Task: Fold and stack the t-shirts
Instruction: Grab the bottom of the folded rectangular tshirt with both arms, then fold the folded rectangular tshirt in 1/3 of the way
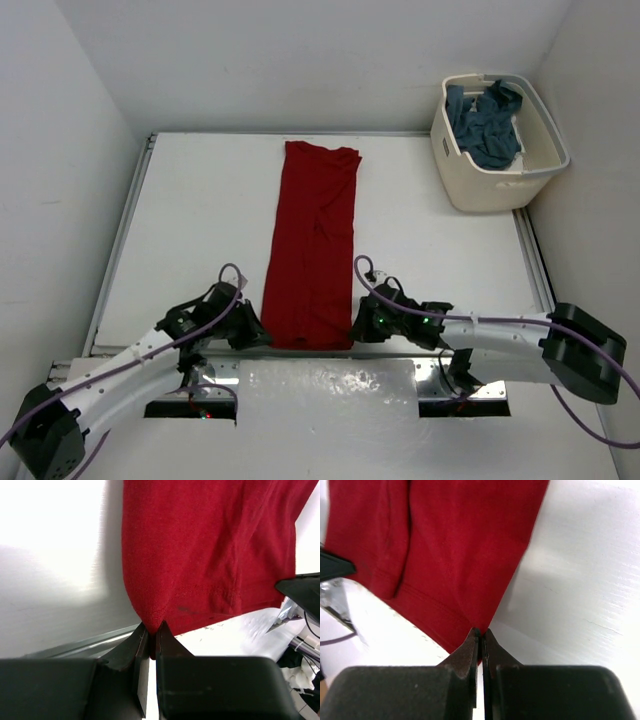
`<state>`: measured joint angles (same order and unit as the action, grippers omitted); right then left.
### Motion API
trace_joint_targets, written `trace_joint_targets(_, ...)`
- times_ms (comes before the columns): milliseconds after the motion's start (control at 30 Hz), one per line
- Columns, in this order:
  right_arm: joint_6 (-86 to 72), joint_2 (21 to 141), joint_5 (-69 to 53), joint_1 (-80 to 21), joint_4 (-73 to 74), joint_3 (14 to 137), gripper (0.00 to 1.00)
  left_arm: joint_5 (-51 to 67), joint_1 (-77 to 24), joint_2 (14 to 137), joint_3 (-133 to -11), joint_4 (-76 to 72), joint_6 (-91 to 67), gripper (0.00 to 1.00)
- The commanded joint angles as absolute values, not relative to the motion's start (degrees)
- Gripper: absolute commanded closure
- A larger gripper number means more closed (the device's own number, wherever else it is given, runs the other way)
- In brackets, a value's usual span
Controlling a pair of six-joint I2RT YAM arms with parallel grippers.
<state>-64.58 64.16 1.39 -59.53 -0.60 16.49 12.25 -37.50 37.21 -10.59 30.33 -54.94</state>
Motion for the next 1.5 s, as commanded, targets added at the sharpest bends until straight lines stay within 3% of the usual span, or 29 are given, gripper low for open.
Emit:
trace_joint_targets(0, -61.1, 65.2, 1.2, -60.0, 1.4, 20.0, 1.0, 13.4, -37.3, 40.5, -15.3, 28.6, -54.2, 1.0)
trace_joint_targets(267, -54.5, 64.6, 9.0, -56.6, 11.4, 31.2, 1.0, 5.9, -37.2, 51.6, -30.4, 26.3, -51.8, 1.0)
trace_joint_targets(533, -46.9, 69.3, 1.9, -43.4, 12.4, 41.2, 1.0, -2.3, -36.0, 66.2, -47.4, 28.3, -48.6, 1.0)
trace_joint_targets(1033, -40.7, 91.4, -8.0, -28.7, 11.0, 62.7, 1.0, 4.2, -25.6, 91.5, -71.4, 23.4, -39.7, 1.0)
trace_joint_targets(1467, -39.4, 105.4, -10.8, -23.3, 12.3, 74.4, 1.0, 7.1, -20.0, 101.8, -77.3, 19.6, -38.7, 1.0)
